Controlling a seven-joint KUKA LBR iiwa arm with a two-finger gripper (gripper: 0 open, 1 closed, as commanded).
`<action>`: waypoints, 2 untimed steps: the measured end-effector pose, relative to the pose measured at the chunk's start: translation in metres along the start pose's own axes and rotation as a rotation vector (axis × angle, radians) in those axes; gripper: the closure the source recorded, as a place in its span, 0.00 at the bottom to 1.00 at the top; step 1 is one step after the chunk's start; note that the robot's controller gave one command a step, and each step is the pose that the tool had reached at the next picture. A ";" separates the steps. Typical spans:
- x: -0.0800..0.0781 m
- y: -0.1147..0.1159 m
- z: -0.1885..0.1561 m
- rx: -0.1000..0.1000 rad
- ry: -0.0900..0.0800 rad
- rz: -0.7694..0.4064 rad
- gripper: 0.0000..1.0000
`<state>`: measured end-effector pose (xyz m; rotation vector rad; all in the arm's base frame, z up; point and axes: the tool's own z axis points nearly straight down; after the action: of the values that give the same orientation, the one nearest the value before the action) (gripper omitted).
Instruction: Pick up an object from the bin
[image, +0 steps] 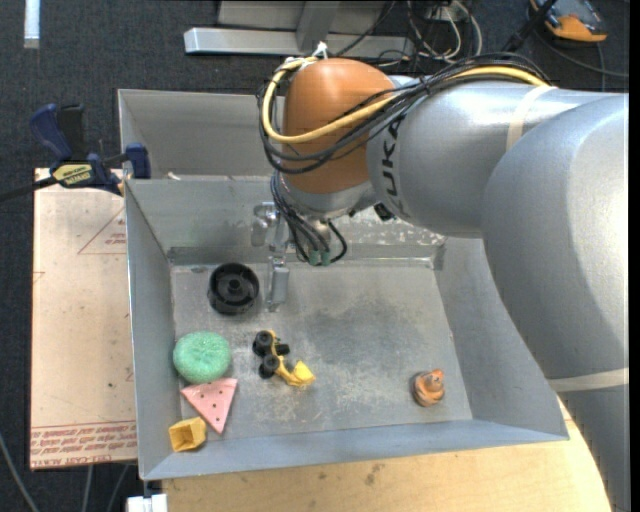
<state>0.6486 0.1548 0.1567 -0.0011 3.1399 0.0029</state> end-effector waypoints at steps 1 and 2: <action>0.001 0.020 0.070 -0.001 -0.005 0.113 0.00; 0.001 0.022 0.071 0.001 0.004 0.165 0.00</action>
Offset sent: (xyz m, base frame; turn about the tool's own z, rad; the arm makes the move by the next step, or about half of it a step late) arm 0.0015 0.0210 -0.0355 0.1995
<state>0.6473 0.1765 0.0862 0.2588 3.1335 0.0010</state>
